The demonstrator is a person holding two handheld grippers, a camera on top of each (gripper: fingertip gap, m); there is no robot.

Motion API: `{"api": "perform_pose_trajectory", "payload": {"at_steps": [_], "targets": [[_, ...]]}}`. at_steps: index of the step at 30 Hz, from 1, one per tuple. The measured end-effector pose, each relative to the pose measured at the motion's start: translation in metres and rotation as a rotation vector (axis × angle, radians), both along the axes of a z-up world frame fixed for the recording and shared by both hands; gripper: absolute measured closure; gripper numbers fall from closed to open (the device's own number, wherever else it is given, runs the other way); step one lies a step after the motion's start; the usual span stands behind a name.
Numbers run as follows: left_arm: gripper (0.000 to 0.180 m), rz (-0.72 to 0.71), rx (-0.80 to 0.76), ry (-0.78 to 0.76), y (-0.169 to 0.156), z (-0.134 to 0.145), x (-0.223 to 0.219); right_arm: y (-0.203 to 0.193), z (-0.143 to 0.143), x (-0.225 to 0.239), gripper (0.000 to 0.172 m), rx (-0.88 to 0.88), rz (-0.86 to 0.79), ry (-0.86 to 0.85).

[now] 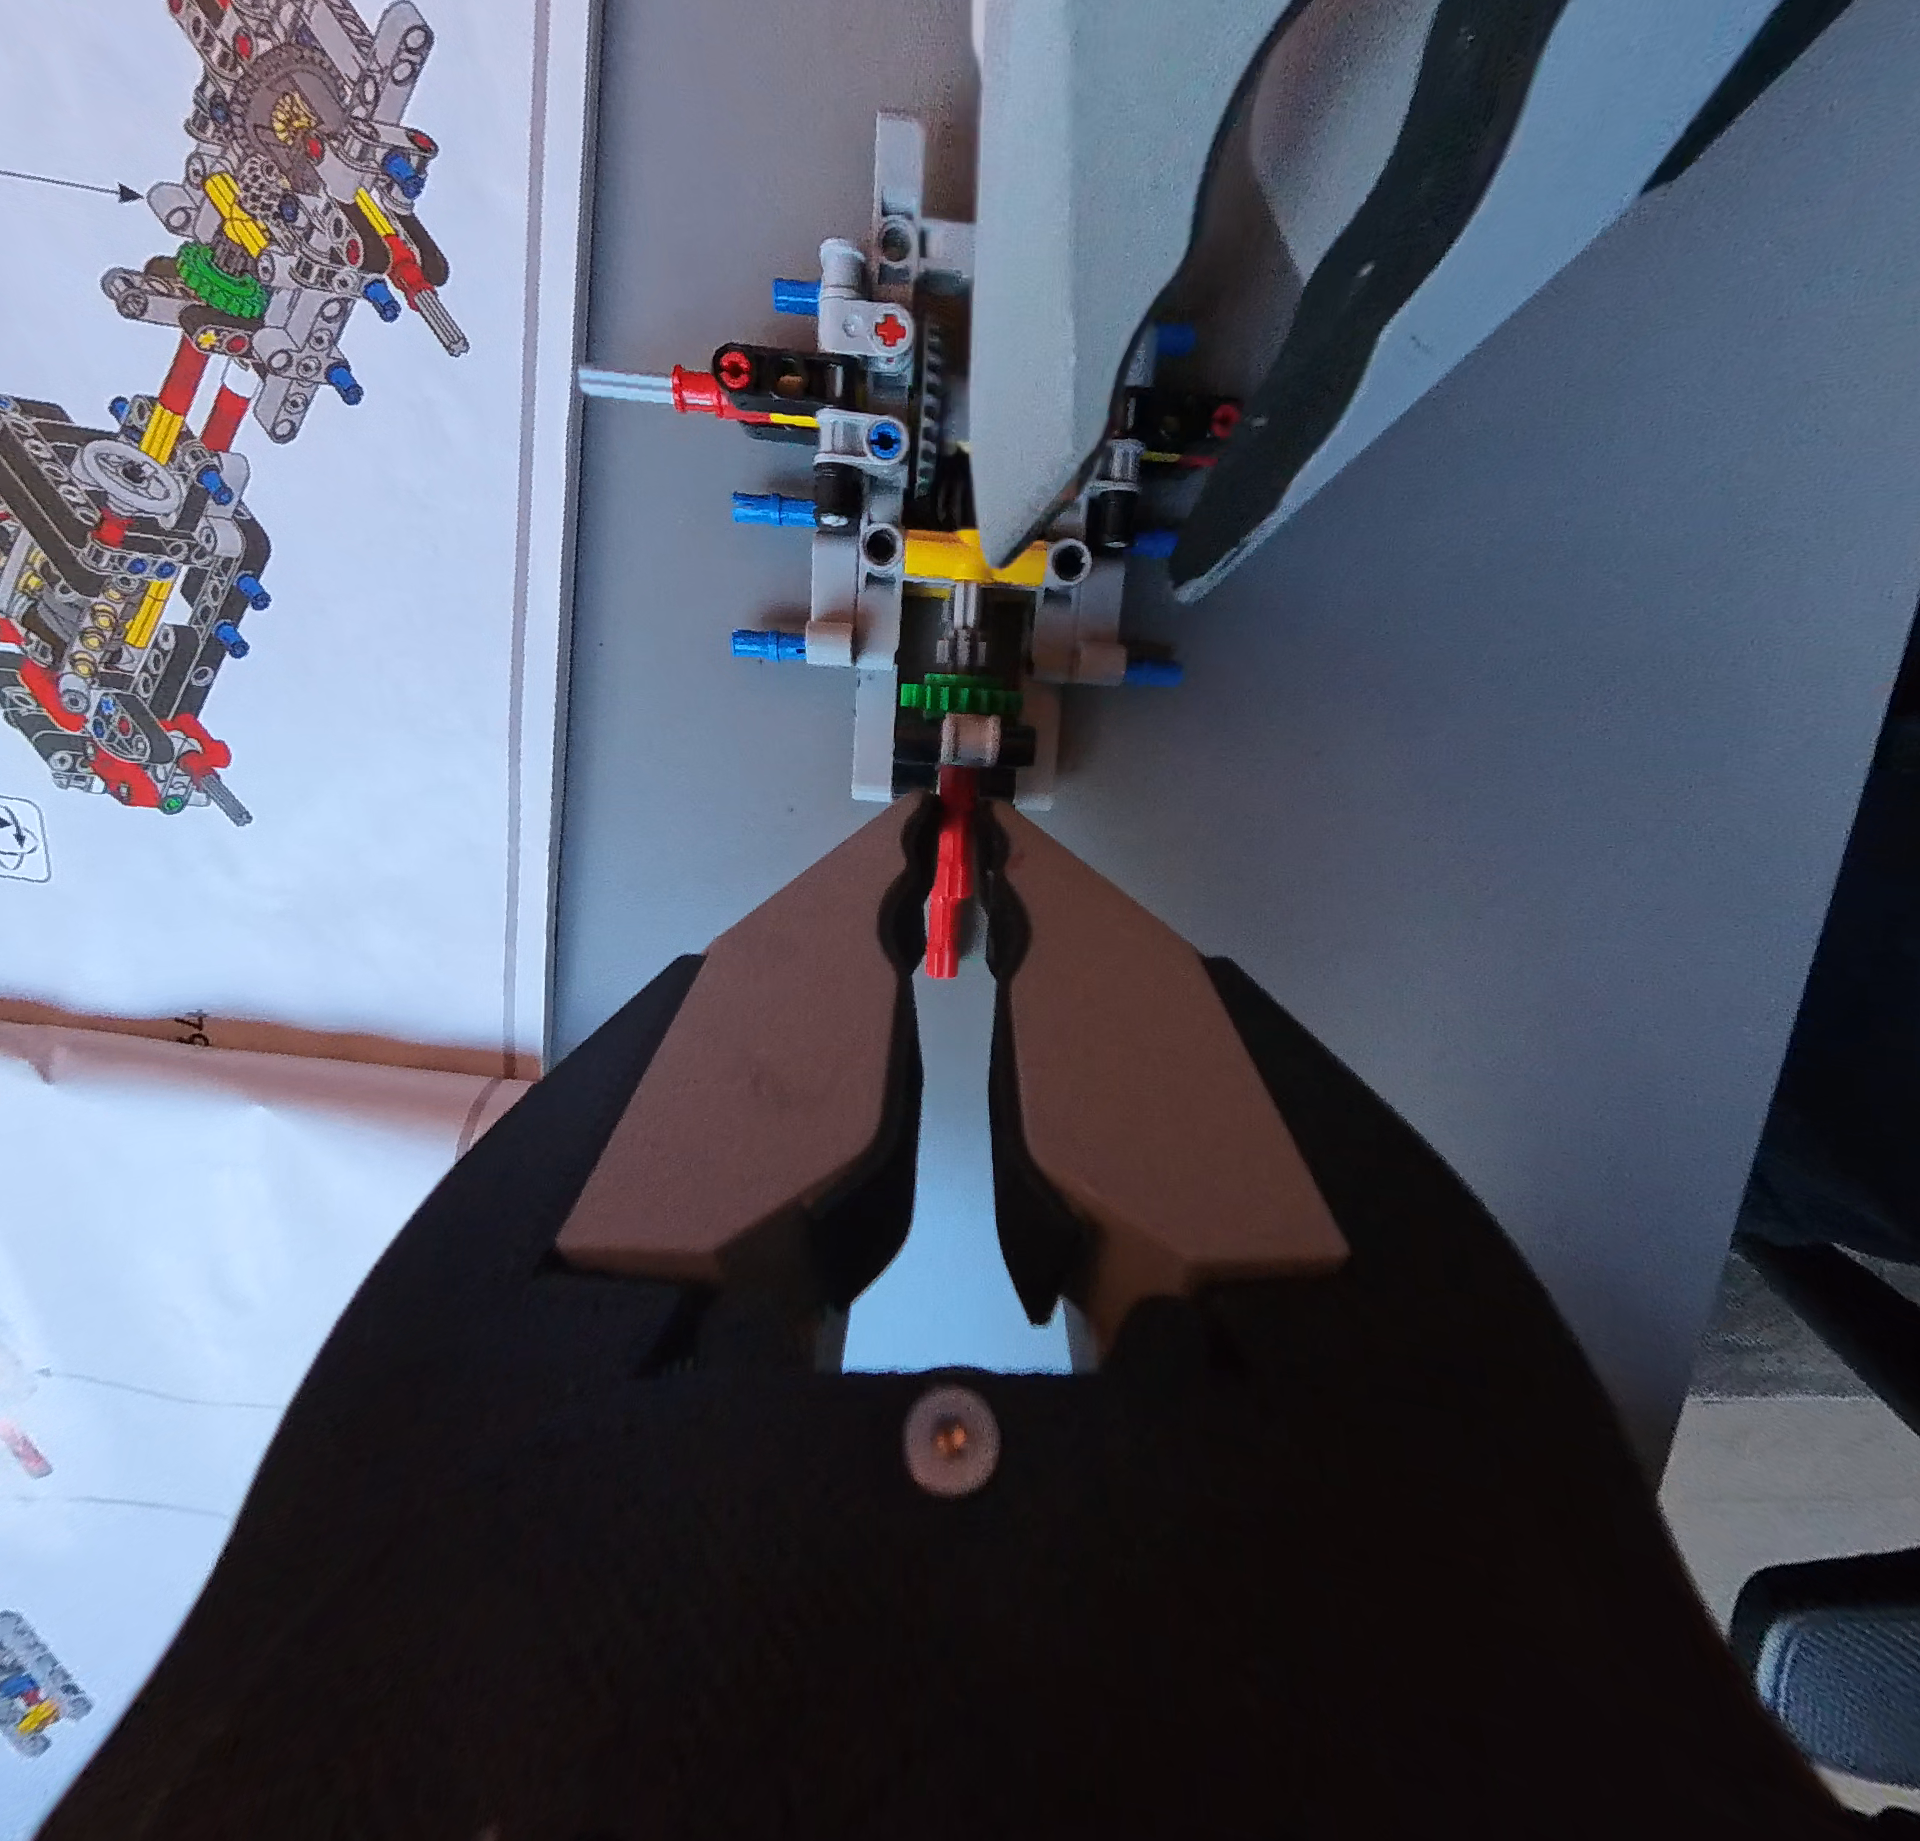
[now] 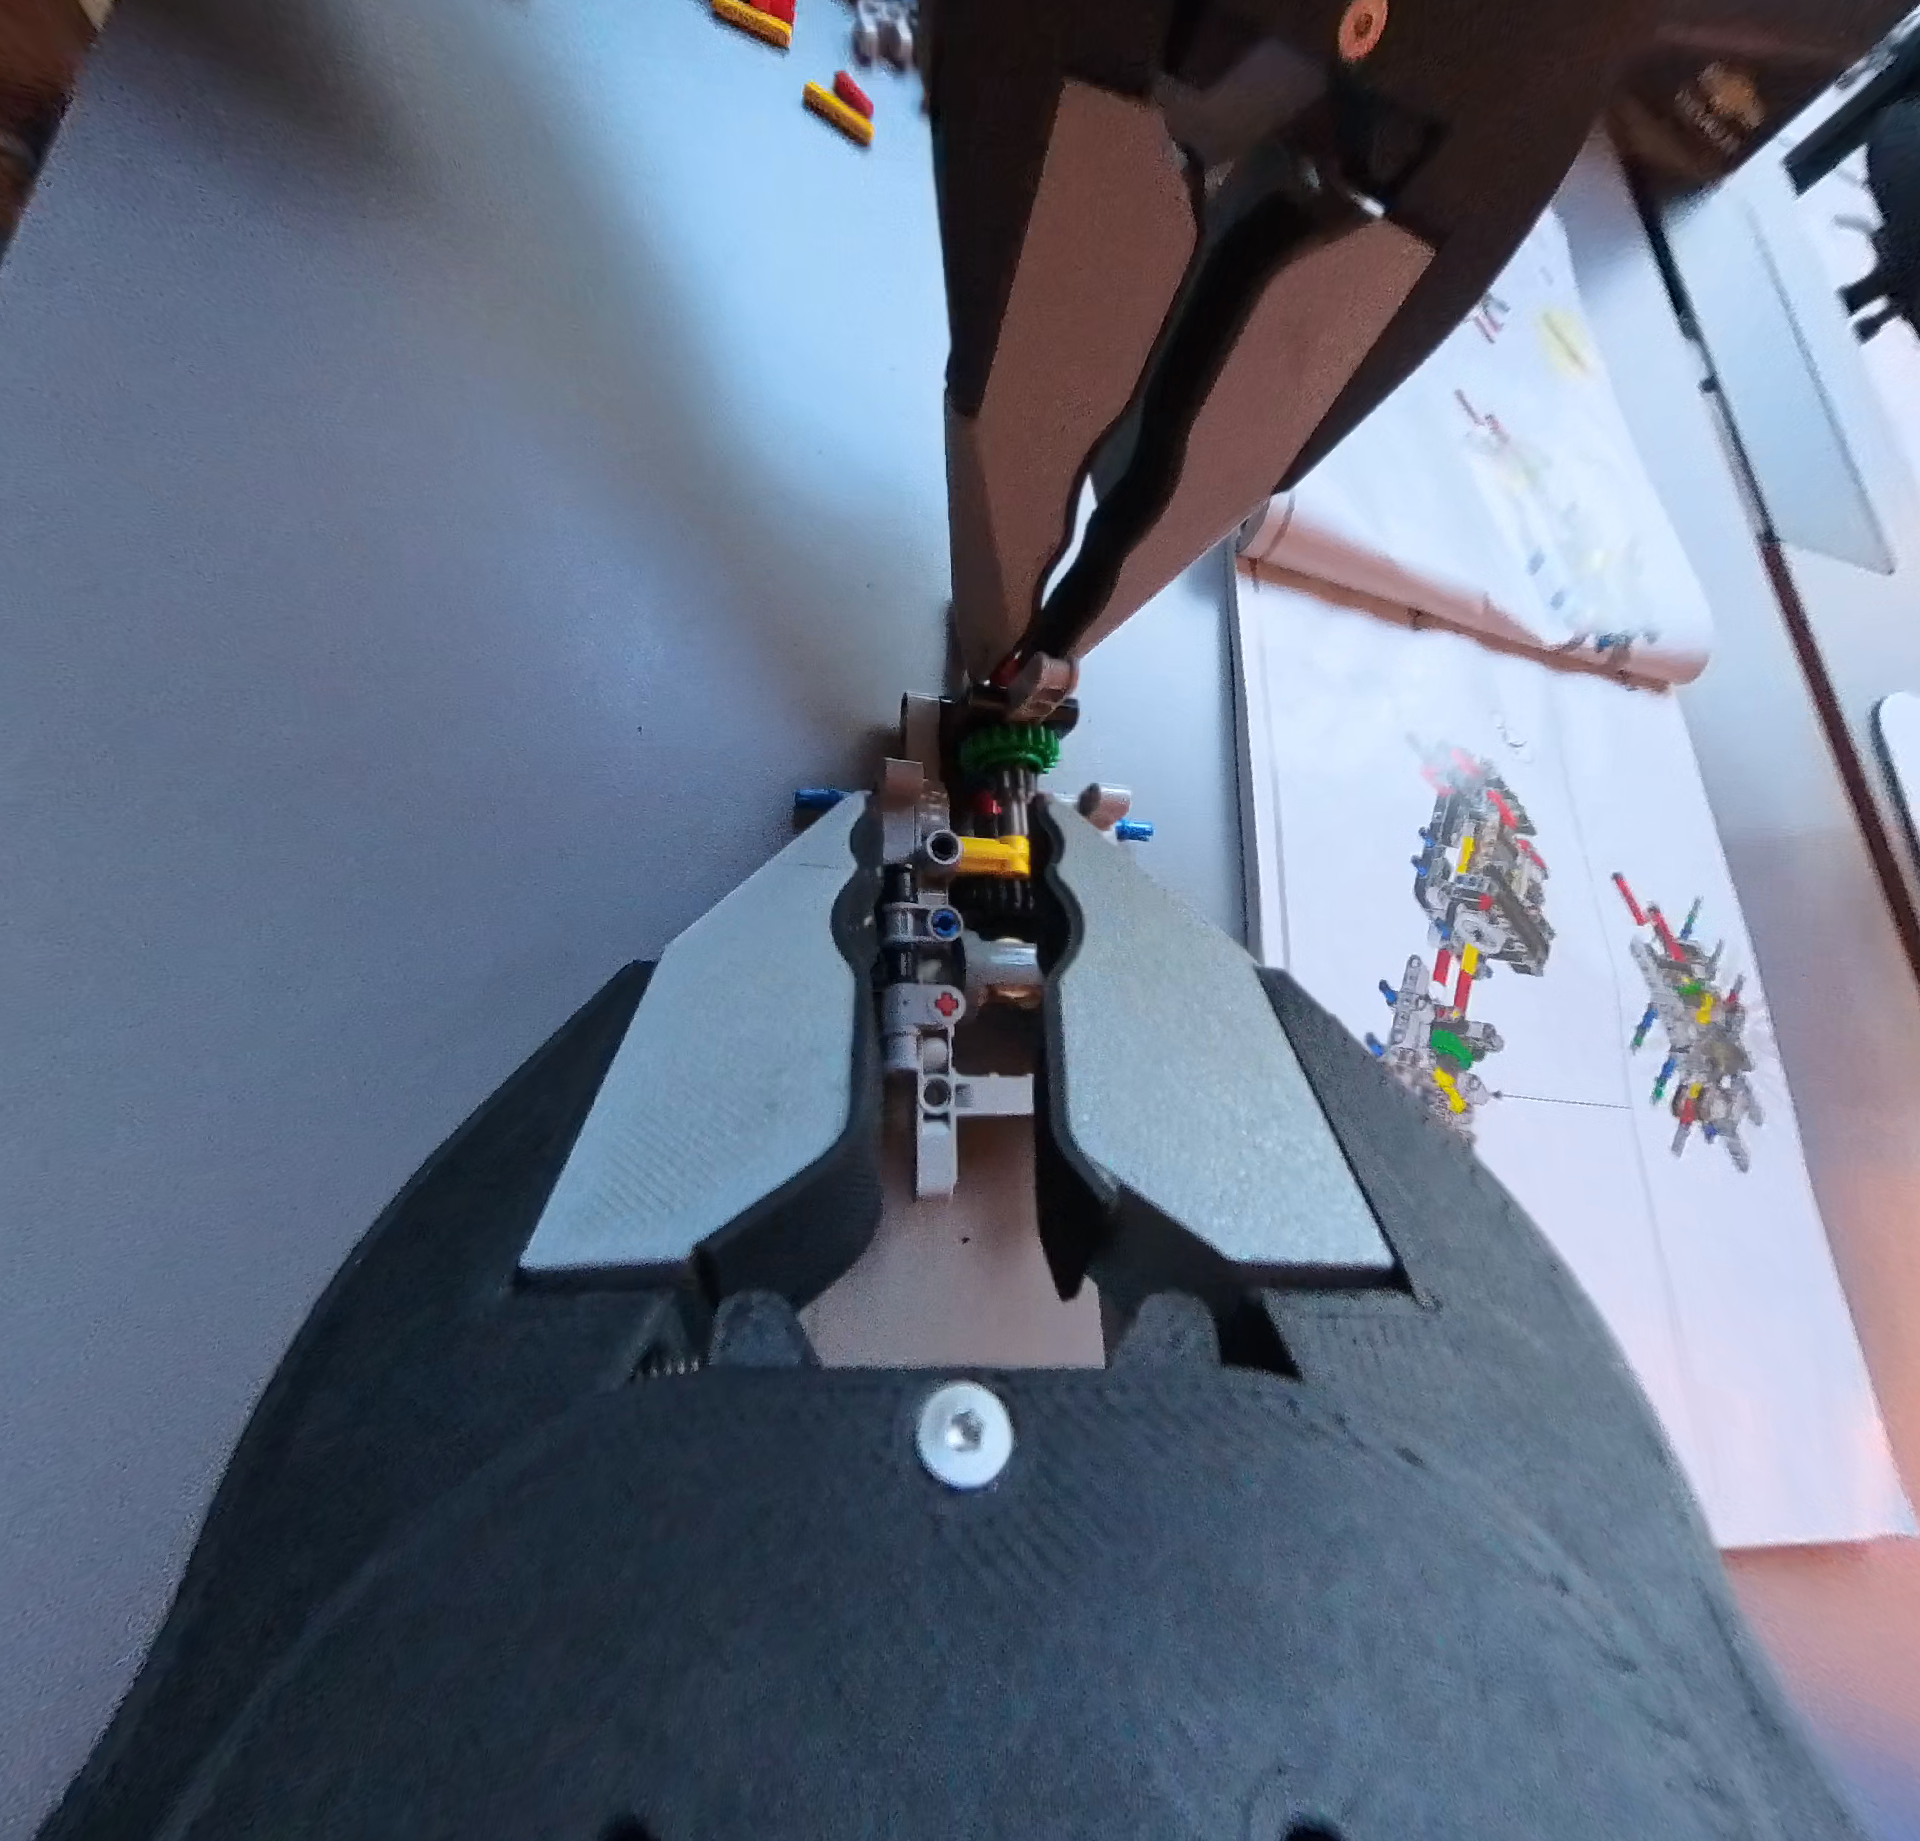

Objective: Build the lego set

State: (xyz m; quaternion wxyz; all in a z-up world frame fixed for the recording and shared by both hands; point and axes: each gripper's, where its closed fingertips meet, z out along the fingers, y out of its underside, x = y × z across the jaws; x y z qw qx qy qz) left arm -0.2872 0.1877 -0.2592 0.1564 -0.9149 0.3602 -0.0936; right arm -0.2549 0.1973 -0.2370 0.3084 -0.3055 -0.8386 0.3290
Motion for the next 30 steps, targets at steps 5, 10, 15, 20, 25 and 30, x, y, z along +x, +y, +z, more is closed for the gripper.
{"api": "perform_pose_trajectory", "payload": {"at_steps": [5, 10, 15, 20, 25, 30], "targets": [[0.178, -0.003, 0.014, -0.025, 0.001, 0.000, -0.001, -0.001, -0.011, -0.002, 0.142, 0.075, -0.007, -0.036], [0.178, -0.031, 0.027, -0.027, 0.002, 0.001, -0.002, -0.004, -0.018, -0.006, 0.142, 0.098, -0.014, -0.060], [0.178, -0.046, 0.040, -0.058, 0.006, 0.004, -0.001, 0.000, -0.018, -0.007, 0.148, 0.067, -0.031, -0.065], [0.177, -0.069, 0.138, -0.087, 0.009, 0.005, -0.001, 0.005, -0.018, -0.009, 0.147, -0.008, -0.044, -0.073], [0.178, -0.082, 0.152, -0.098, 0.007, -0.003, -0.003, 0.005, -0.017, -0.009, 0.148, -0.044, -0.044, -0.077], [0.178, -0.095, 0.197, -0.096, 0.012, -0.003, -0.003, 0.010, -0.015, -0.008, 0.139, -0.079, -0.065, -0.100]]}}
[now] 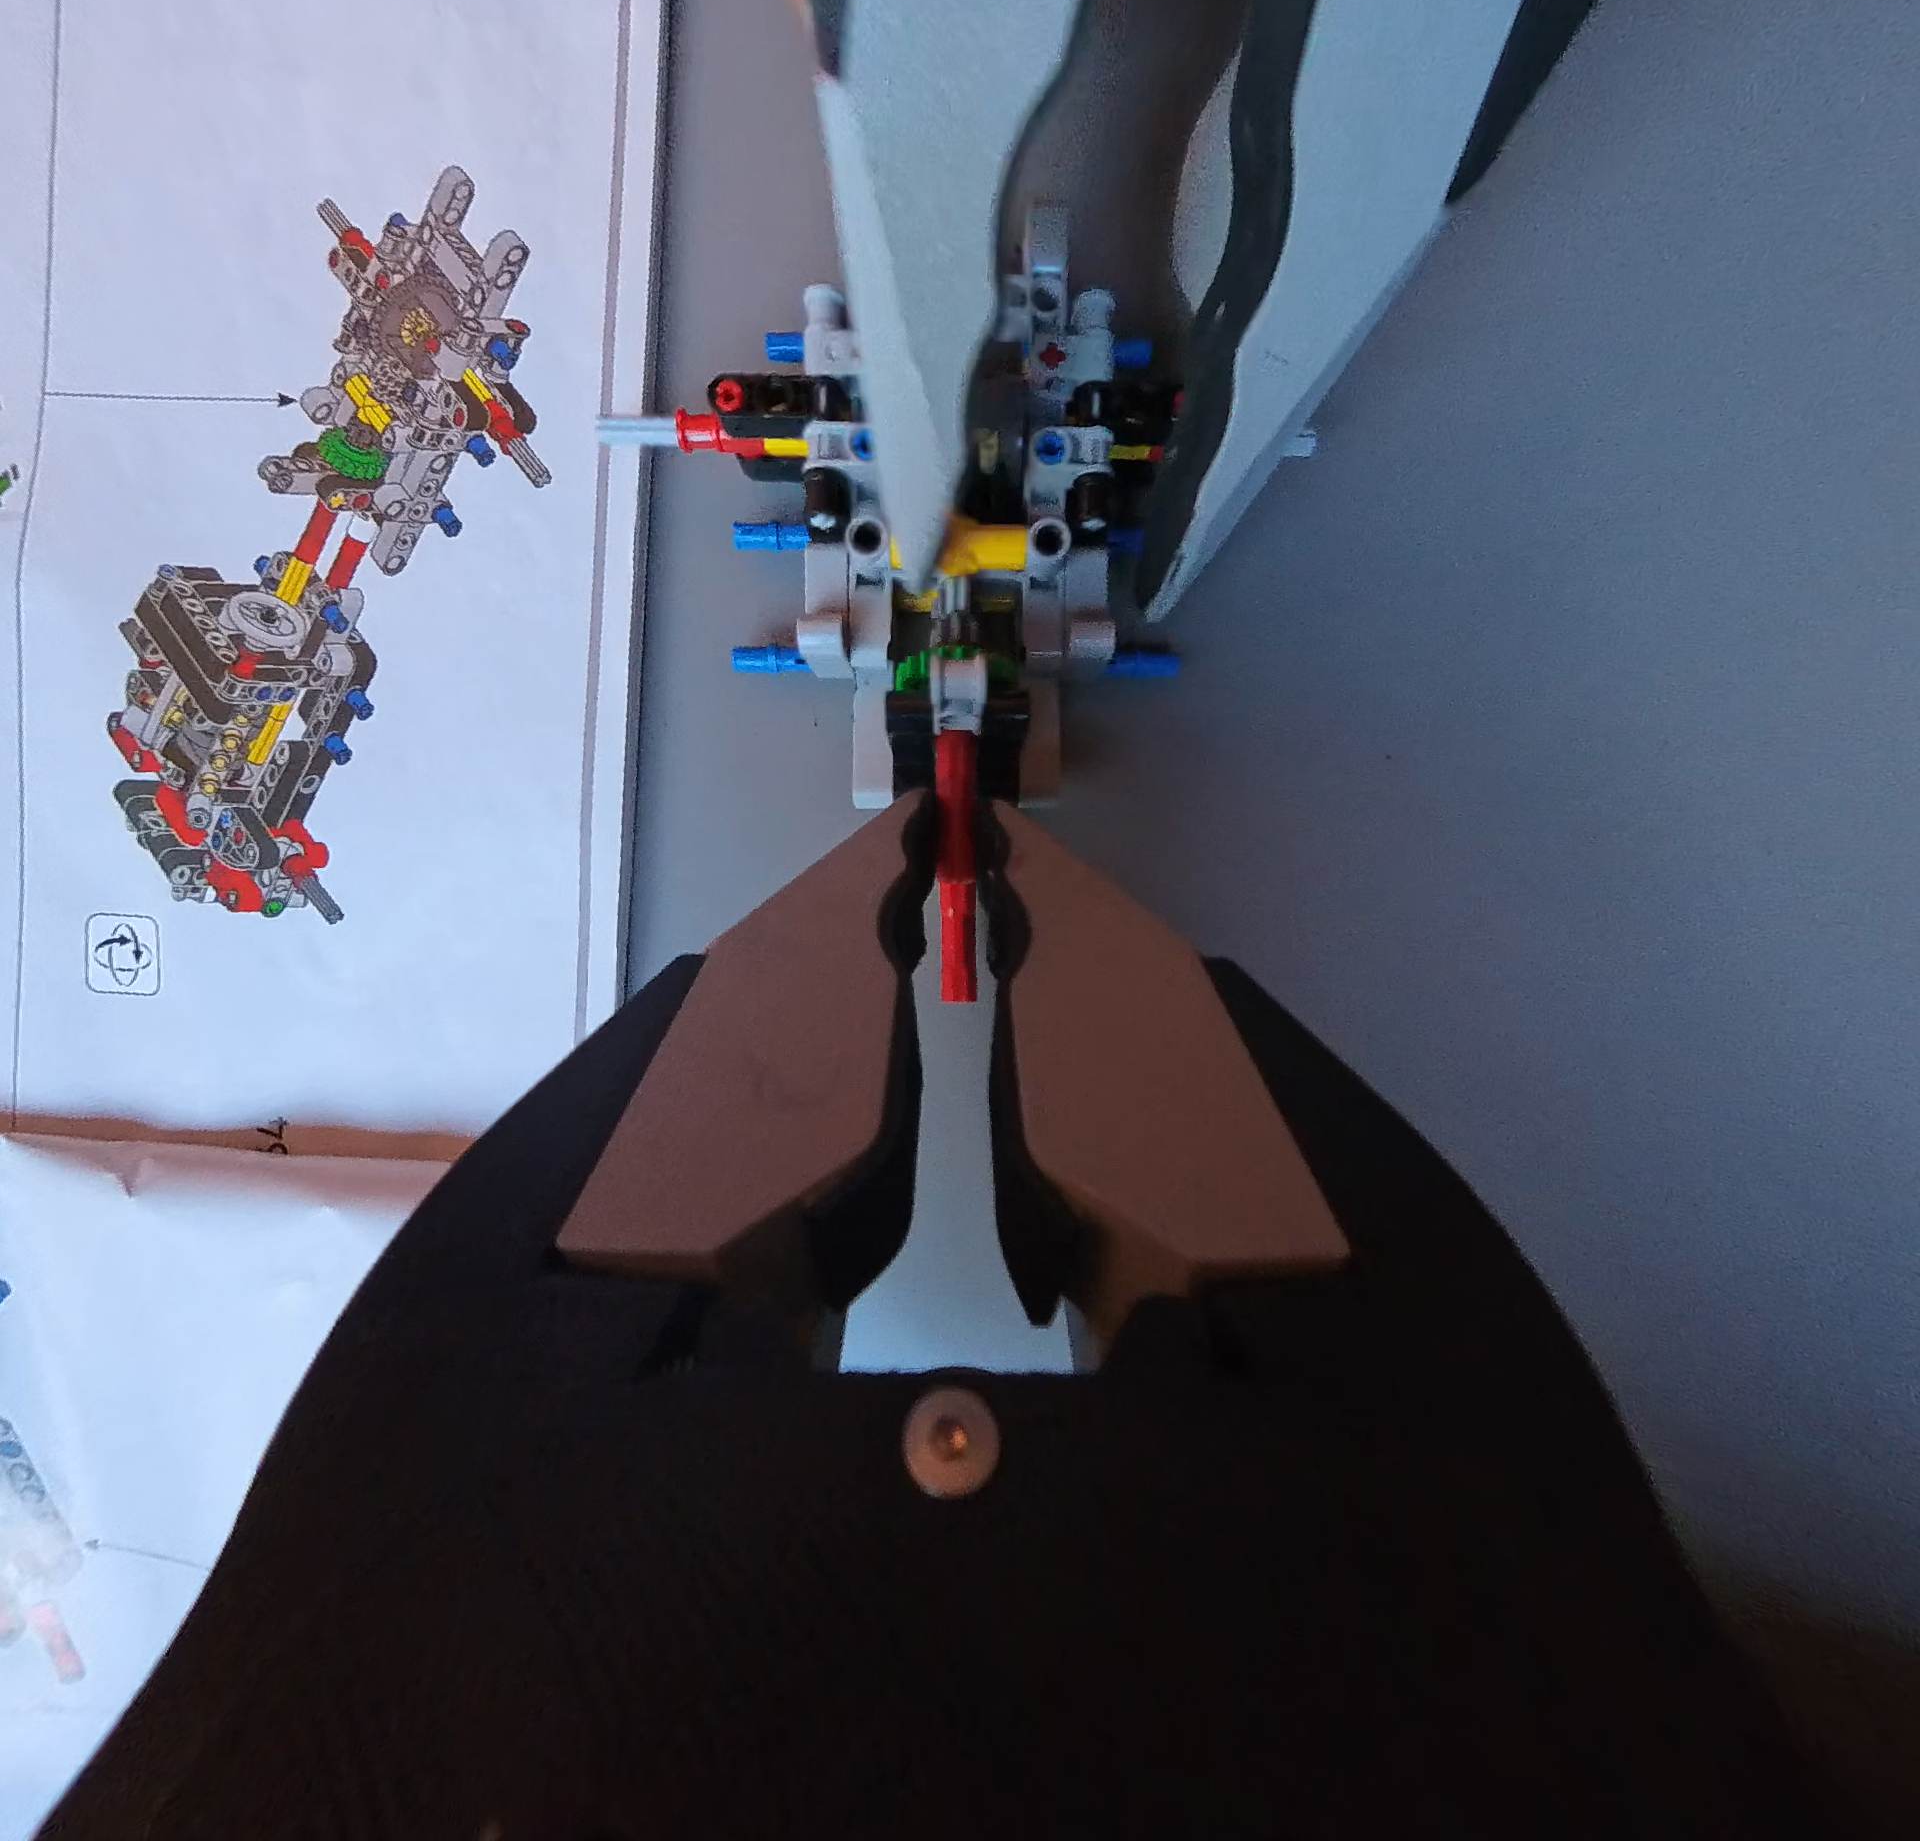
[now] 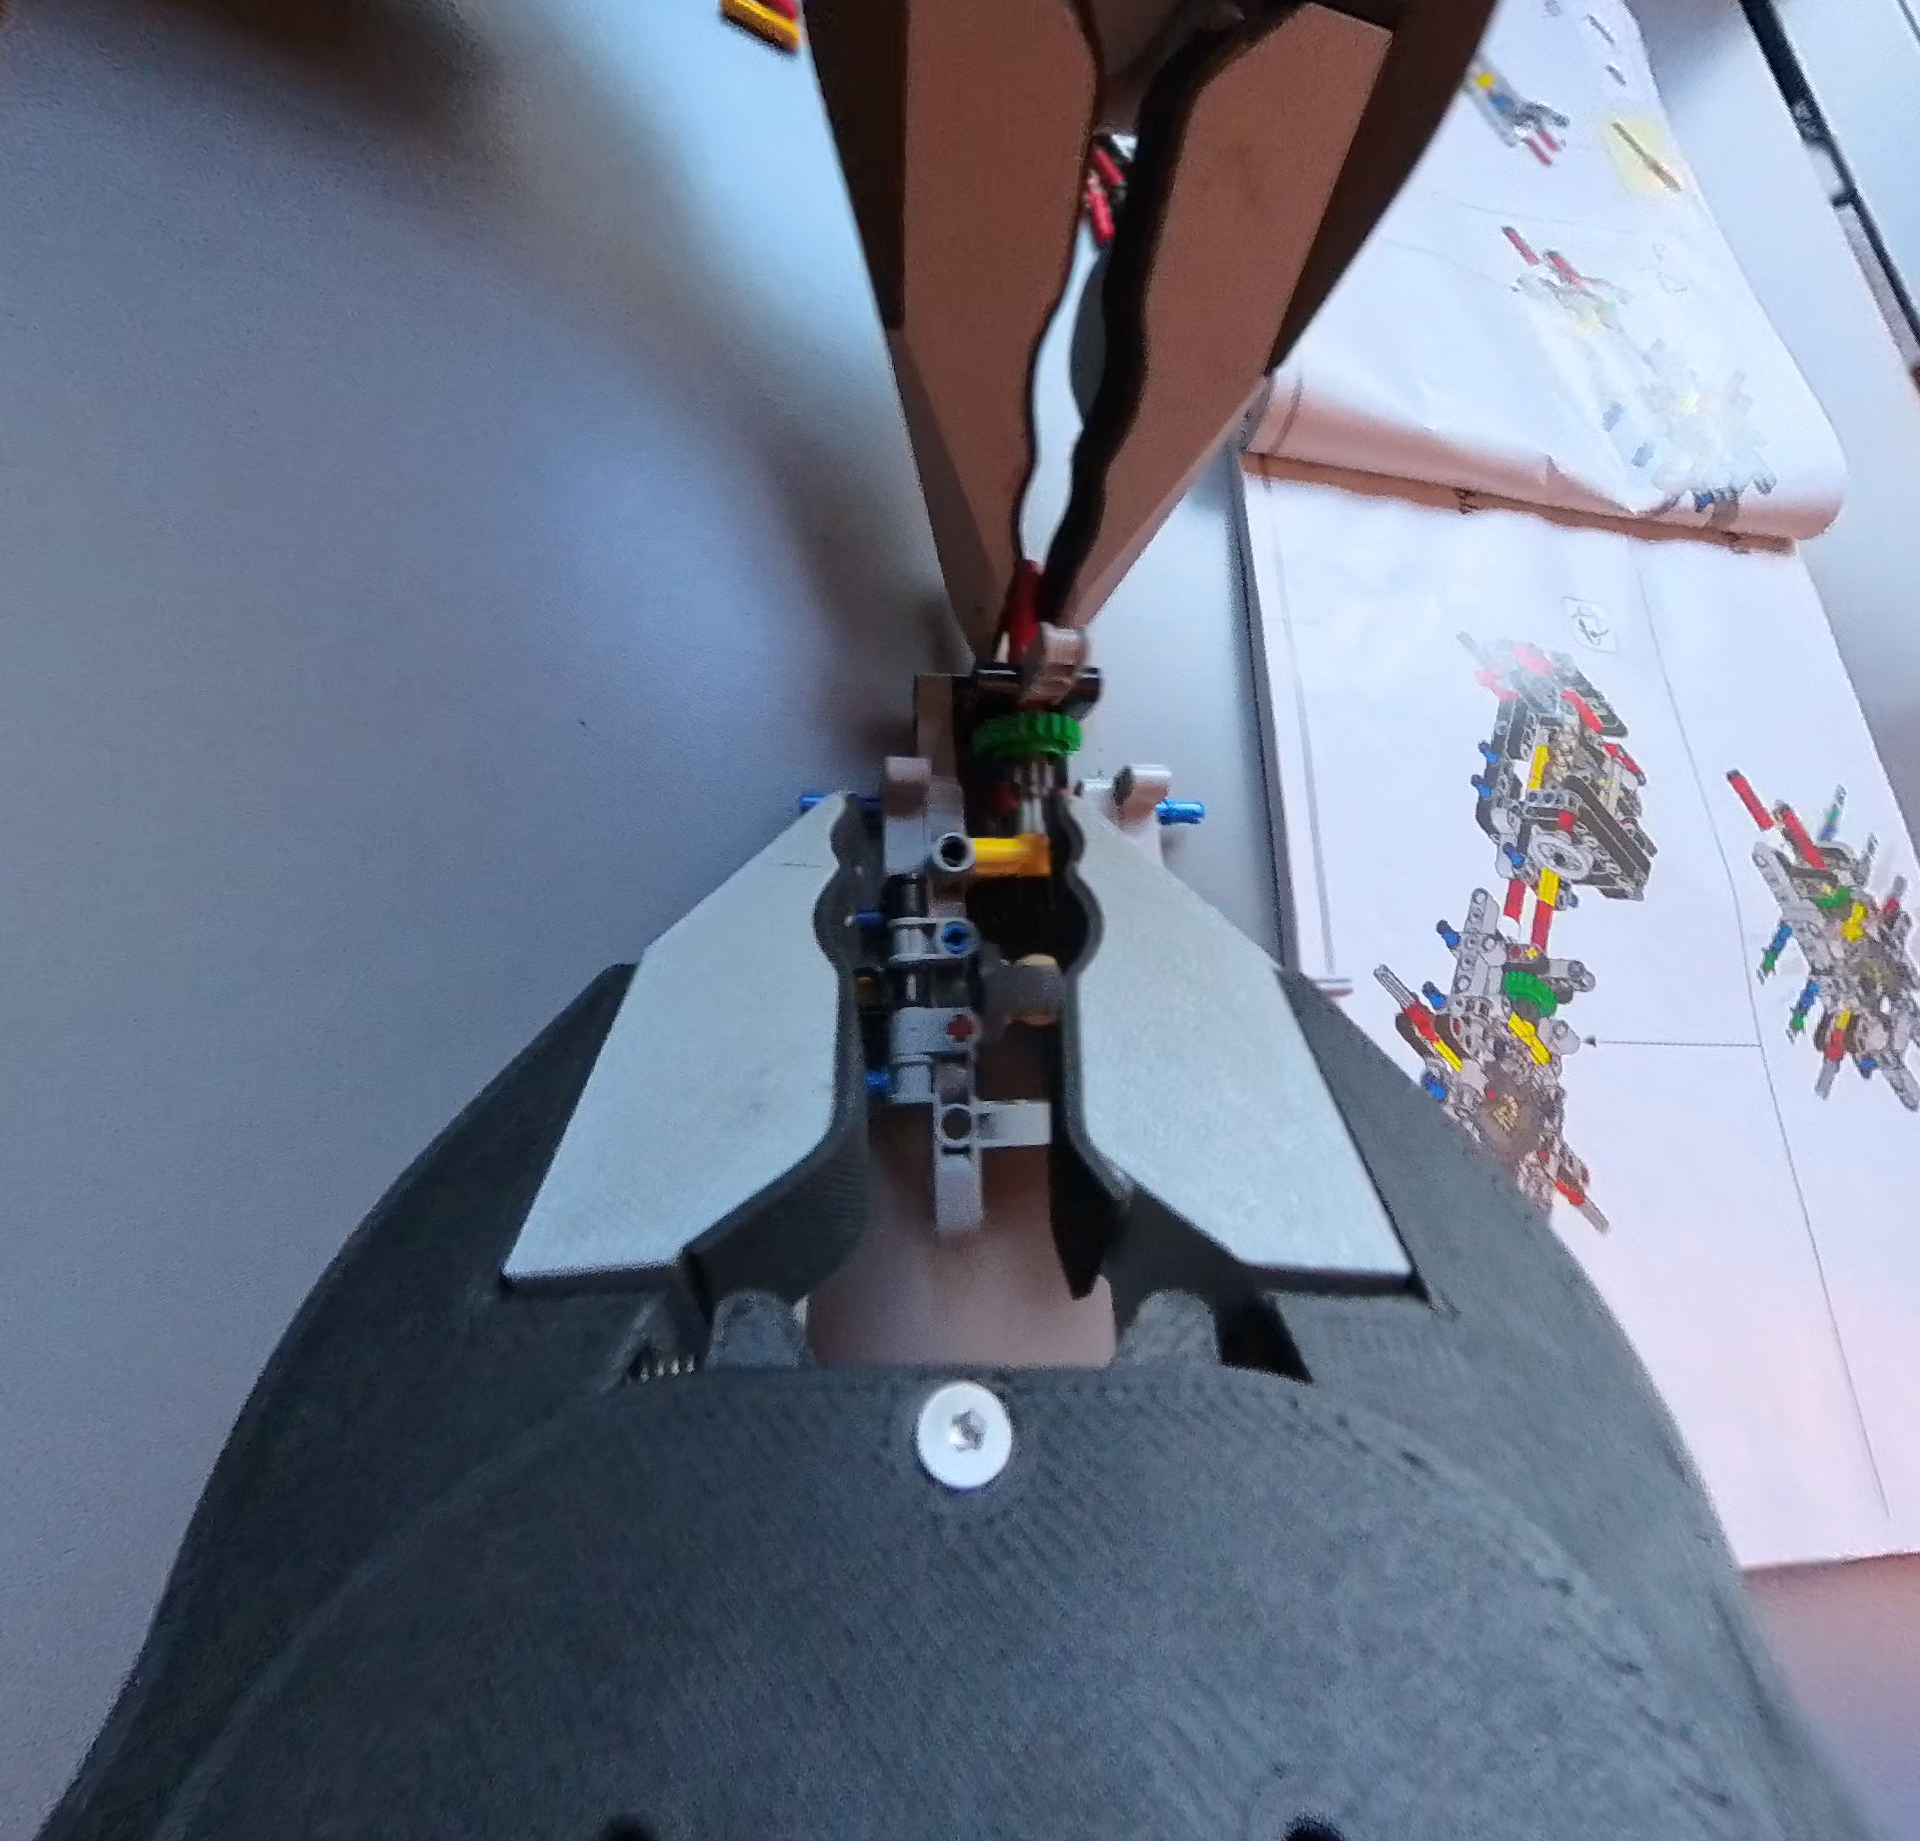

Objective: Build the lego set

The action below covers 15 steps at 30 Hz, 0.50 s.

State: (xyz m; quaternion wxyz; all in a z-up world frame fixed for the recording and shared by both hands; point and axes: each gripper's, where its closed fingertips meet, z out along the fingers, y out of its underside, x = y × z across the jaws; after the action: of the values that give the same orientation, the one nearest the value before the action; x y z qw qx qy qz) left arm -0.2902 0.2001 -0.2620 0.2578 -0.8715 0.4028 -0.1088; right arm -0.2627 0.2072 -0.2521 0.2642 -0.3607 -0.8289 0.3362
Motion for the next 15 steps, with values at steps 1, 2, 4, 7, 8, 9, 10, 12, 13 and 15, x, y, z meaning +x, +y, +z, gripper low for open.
{"api": "perform_pose_trajectory", "payload": {"at_steps": [1, 2, 4, 7, 8, 9, 10, 12, 13, 15], "targets": [[0.178, -0.002, 0.000, 0.005, 0.000, -0.001, -0.001, 0.004, 0.003, -0.001, 0.132, -0.013, -0.019, 0.008], [0.178, -0.005, -0.003, 0.011, -0.001, -0.001, -0.002, 0.008, 0.009, -0.002, 0.127, -0.037, -0.035, 0.028], [0.178, -0.010, -0.004, 0.017, -0.001, -0.001, -0.002, 0.014, 0.020, -0.003, 0.116, -0.100, -0.058, 0.050], [0.178, -0.017, -0.017, 0.032, -0.001, -0.001, -0.002, 0.018, 0.011, -0.002, 0.115, -0.088, -0.068, -0.008], [0.178, -0.020, -0.020, 0.038, 0.000, 0.000, -0.002, 0.017, 0.006, -0.001, 0.116, -0.064, -0.063, -0.029], [0.178, -0.025, -0.021, 0.044, 0.000, 0.000, -0.002, 0.015, 0.000, -0.001, 0.116, -0.043, -0.060, -0.049], [0.178, -0.032, -0.021, 0.049, 0.001, 0.001, -0.001, 0.015, -0.005, -0.002, 0.113, -0.021, -0.065, -0.065], [0.178, -0.037, -0.013, 0.061, 0.002, 0.000, -0.001, 0.018, -0.011, -0.005, 0.113, 0.018, -0.090, -0.087], [0.178, -0.039, -0.012, 0.058, 0.002, 0.000, -0.001, 0.018, -0.011, -0.005, 0.114, 0.017, -0.092, -0.090], [0.178, -0.046, 0.008, 0.033, 0.003, -0.002, 0.000, 0.018, -0.012, -0.004, 0.113, 0.021, -0.090, -0.085]]}}
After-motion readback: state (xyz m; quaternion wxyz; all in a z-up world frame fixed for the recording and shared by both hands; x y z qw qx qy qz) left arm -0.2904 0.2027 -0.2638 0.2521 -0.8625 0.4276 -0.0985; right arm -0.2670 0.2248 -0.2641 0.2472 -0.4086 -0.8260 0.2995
